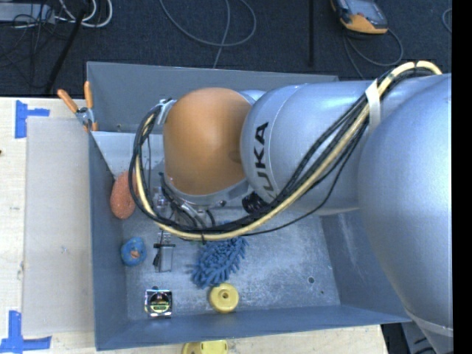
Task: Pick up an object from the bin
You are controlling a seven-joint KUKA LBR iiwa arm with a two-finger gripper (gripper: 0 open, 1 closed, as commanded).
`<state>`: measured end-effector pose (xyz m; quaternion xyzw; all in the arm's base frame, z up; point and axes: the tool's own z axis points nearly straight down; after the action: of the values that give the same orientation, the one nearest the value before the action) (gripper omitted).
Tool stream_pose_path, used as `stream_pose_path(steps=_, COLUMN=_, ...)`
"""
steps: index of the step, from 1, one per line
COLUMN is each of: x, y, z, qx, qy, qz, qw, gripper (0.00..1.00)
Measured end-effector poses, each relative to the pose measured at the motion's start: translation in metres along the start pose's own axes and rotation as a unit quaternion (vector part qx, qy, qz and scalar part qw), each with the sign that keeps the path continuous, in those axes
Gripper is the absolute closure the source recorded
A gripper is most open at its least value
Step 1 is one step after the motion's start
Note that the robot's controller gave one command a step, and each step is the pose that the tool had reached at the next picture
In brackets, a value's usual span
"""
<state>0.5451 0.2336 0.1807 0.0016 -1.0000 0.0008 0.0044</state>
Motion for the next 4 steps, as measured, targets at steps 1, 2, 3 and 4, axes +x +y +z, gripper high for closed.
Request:
stream_pose_path(steps=1, x=-0.002, y=-0.002, z=-0.005, qx=-0.001, qy=-0.0035, qz=0.003, qw=1.0000, gripper=0.00)
stream_pose_path(steps=2, x=-0.019, y=0.005, z=0.040, qx=-0.001, qy=-0.0070, qz=-0.103, qw=0.9947, gripper=0.00)
stream_pose_path(steps=3, x=-0.023, y=0.006, z=0.094, qx=0.000, qy=-0.0017, qz=-0.158, qw=0.9875, gripper=0.00)
stream_pose_path(steps=4, x=-0.022, y=-0.062, z=0.074, qx=0.000, qy=-0.0031, qz=-0.179, qw=0.9839, gripper=0.00)
